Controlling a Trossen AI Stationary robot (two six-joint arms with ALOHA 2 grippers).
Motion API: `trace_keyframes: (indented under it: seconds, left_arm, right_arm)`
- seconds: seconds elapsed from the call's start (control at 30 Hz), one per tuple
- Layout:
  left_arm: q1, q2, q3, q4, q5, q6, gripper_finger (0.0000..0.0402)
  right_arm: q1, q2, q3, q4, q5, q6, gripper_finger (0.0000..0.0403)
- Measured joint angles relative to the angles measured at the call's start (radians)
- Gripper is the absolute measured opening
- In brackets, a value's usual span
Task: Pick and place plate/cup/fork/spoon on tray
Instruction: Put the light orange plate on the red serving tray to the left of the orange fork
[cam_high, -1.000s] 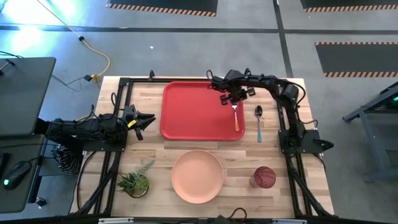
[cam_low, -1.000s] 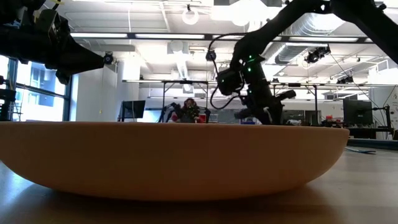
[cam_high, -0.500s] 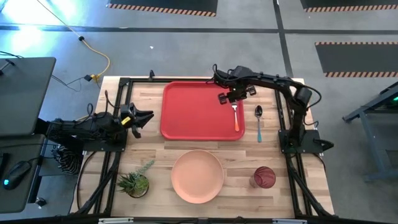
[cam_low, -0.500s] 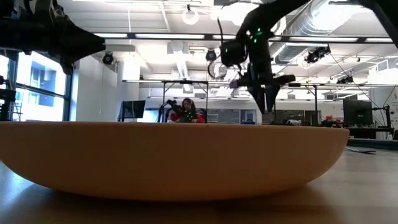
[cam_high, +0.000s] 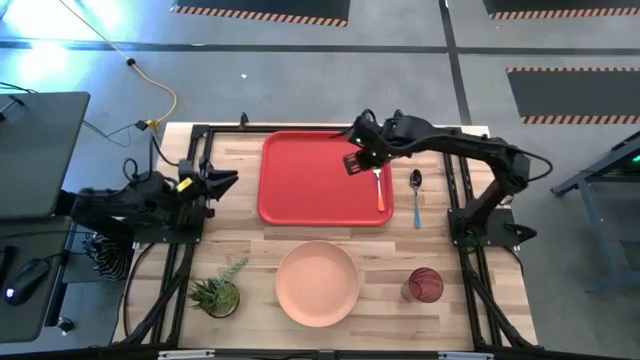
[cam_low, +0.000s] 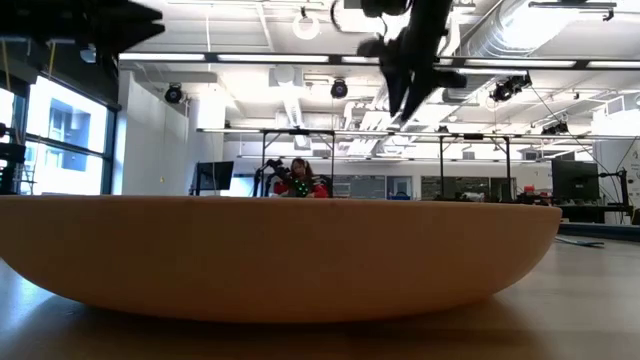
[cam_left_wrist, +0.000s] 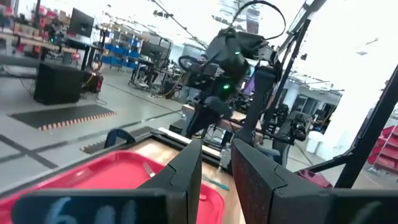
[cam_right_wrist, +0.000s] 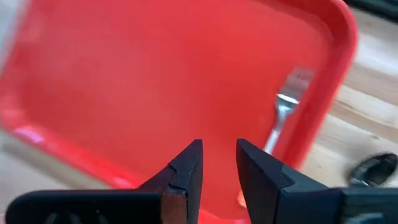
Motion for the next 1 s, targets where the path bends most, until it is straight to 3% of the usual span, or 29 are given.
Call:
trace_keyframes:
  seconds: [0.2,0.4,0.77,1.0]
  left_arm:
    - [0.000,0.121,0.126,-0.040,-0.005,0.077,0.0076]
    - [0.000,0.288,0.300,-0.211,-0.024,0.140,0.0076]
    - [0.000,0.557,0.535,-0.443,-0.137,0.155,0.0078]
    - [0.001,0.702,0.642,-0.460,-0.167,0.144,0.0118]
  right_arm:
    - [0.074,-0.098,0.000,0.076,0.072,-0.005,0.0087]
    - [0.126,-0.191,0.000,0.162,0.139,-0.068,0.0087]
    - [0.139,-0.289,0.000,0.214,0.133,-0.191,0.0087]
    - [0.139,-0.306,0.000,0.207,0.118,-0.252,0.0087]
